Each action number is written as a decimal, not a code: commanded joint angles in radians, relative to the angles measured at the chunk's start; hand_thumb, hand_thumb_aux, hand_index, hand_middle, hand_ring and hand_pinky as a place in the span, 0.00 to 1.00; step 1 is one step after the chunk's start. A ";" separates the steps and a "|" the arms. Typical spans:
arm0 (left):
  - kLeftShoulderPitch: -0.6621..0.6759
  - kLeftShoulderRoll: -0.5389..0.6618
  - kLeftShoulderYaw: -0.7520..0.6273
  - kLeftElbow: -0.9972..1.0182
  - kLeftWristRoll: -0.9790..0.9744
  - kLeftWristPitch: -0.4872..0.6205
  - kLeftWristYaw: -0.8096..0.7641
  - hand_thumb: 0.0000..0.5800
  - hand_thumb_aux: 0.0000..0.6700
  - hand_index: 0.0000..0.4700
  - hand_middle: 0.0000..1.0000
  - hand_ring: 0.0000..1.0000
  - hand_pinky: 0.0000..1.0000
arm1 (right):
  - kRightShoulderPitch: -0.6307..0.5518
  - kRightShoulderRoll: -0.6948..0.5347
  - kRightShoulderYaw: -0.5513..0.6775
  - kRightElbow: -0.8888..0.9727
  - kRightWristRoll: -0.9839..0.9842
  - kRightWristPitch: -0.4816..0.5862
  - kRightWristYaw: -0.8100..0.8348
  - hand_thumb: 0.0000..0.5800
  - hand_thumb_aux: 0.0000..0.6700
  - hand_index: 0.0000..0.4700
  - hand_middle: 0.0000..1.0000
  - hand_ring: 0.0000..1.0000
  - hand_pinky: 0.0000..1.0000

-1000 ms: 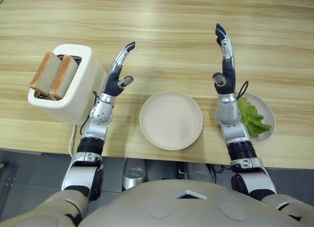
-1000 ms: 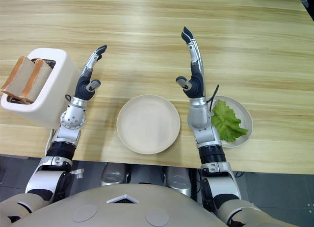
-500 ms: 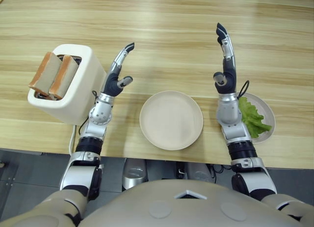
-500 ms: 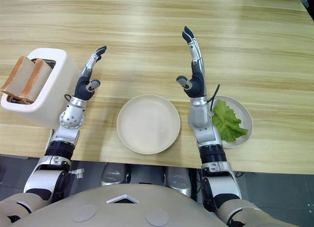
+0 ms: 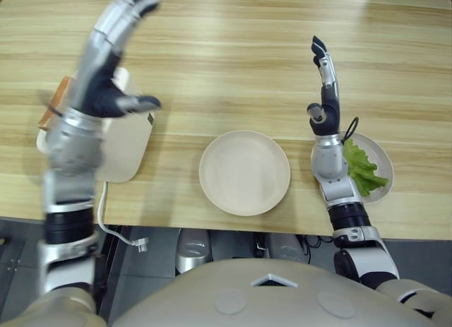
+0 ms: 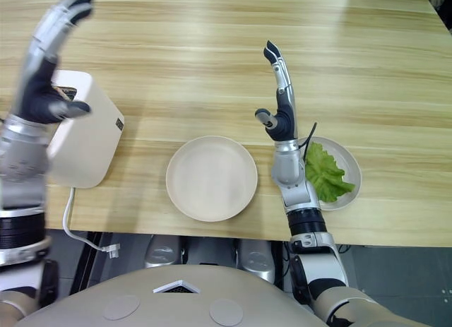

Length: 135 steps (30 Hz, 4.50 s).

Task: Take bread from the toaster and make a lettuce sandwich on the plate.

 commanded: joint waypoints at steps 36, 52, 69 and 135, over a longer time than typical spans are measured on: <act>0.084 0.397 -0.112 0.923 0.235 -0.028 0.173 1.00 1.00 0.98 0.00 0.00 0.00 | 0.022 -0.011 -0.018 -0.004 0.003 0.028 -0.011 0.00 0.00 0.00 0.00 0.00 0.00; 0.110 0.358 -0.075 0.643 0.128 0.052 0.108 1.00 1.00 0.98 0.00 0.00 0.00 | 0.020 -0.010 -0.011 -0.002 -0.001 0.032 -0.012 0.00 0.00 0.00 0.00 0.00 0.00; -0.227 0.464 -0.088 0.589 0.045 0.138 -0.129 1.00 1.00 0.98 1.00 1.00 1.00 | 0.019 -0.005 -0.022 -0.018 0.036 0.029 0.002 0.00 0.00 0.00 0.00 0.00 0.00; -0.321 -0.197 -0.552 0.619 0.023 0.058 -0.264 0.00 0.00 0.00 0.00 0.00 0.00 | 0.091 -0.817 0.362 0.471 -0.583 0.221 -0.473 1.00 1.00 0.98 0.00 0.00 0.00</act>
